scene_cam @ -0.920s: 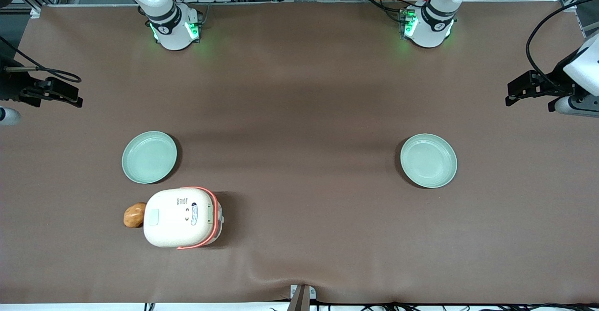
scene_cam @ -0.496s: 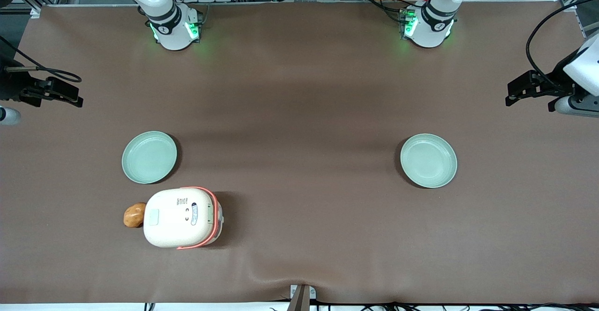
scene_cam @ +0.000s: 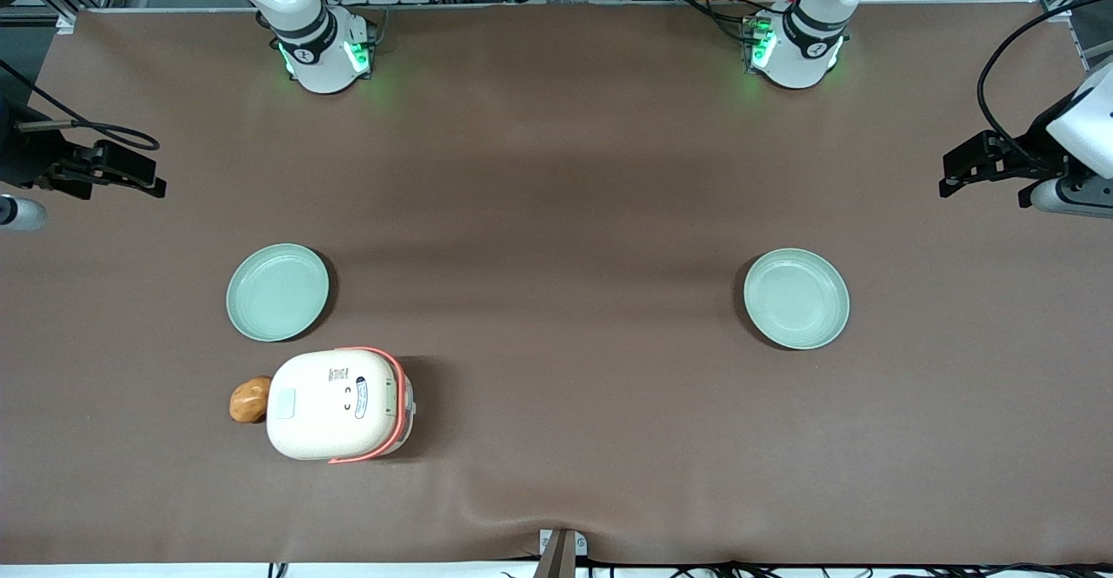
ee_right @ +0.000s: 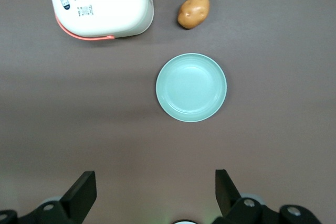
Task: Press rice cooker button with right arm
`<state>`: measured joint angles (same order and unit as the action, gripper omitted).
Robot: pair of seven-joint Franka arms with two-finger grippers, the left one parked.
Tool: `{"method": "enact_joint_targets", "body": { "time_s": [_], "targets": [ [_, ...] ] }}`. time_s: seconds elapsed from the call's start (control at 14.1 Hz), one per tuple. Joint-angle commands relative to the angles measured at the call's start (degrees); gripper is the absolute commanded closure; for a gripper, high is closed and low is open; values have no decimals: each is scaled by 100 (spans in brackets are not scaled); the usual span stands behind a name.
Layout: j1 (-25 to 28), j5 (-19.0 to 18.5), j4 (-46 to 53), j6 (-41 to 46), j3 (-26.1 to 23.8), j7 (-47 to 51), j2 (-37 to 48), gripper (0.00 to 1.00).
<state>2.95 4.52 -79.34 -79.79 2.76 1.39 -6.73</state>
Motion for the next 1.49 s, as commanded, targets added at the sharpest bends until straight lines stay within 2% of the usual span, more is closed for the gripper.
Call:
{"method": "enact_joint_targets", "body": {
  "time_s": [0.0,0.35,0.57,0.64,0.71,0.92,1.13,1.2,1.42],
  "targets": [
    [-6,110,-38,7,-3,-86,75,0],
    [21,93,-46,-106,-30,-77,49,0],
    [38,119,-64,-886,-30,-59,-12,0],
    [73,128,-64,-1142,-30,-59,-82,6],
    [108,119,-64,-1423,-30,-68,-152,21],
    [258,119,-64,-2214,-30,-68,-460,54],
    [434,101,-64,-3013,-30,-68,-934,83],
    [443,101,-64,-3286,-30,-68,-1109,91],
    [495,66,-73,-3850,-30,-77,-1523,95]
  ]
}}
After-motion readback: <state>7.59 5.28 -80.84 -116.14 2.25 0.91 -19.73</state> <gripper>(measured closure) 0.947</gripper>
